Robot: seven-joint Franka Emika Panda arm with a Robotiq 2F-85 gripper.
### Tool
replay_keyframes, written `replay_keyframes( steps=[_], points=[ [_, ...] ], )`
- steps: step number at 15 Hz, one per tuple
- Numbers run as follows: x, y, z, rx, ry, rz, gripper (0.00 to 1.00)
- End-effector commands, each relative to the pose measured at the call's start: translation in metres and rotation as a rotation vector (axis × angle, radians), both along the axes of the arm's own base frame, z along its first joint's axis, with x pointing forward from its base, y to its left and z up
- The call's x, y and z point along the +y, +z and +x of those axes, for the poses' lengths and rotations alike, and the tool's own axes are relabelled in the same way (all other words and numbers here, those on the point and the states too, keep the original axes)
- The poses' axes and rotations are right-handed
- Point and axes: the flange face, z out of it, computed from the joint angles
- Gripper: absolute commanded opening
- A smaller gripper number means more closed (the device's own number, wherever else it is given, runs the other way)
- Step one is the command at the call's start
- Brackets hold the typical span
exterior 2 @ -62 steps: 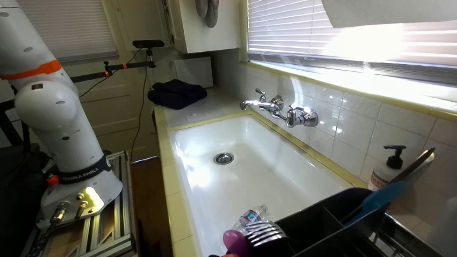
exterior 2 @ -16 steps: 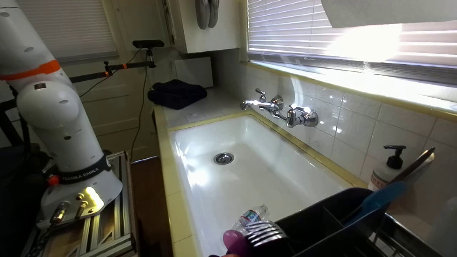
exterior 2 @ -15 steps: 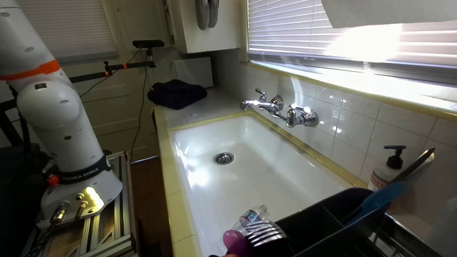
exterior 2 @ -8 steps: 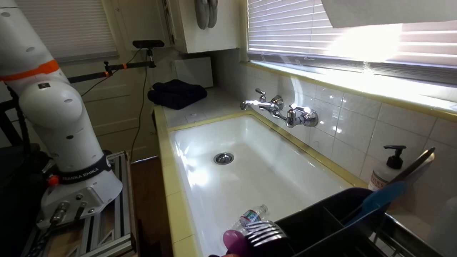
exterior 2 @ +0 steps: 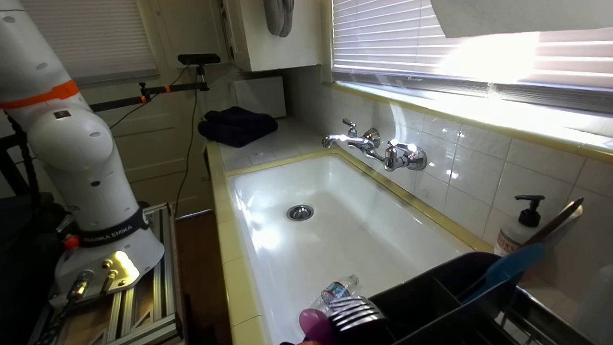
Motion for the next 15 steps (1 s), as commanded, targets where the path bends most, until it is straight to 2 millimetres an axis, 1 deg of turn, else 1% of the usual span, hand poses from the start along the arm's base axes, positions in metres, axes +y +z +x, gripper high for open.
replay_keyframes(
  steps=[1, 6, 10, 15],
  points=[
    [-0.001, -0.001, 0.001, -0.025, -0.005, -0.063, 0.04],
    [0.003, -0.006, 0.001, -0.033, 0.003, -0.096, 0.04],
    [0.000, 0.000, -0.002, -0.058, -0.005, -0.115, 0.04],
    [-0.002, 0.006, -0.001, -0.086, -0.009, -0.140, 0.04]
  ],
)
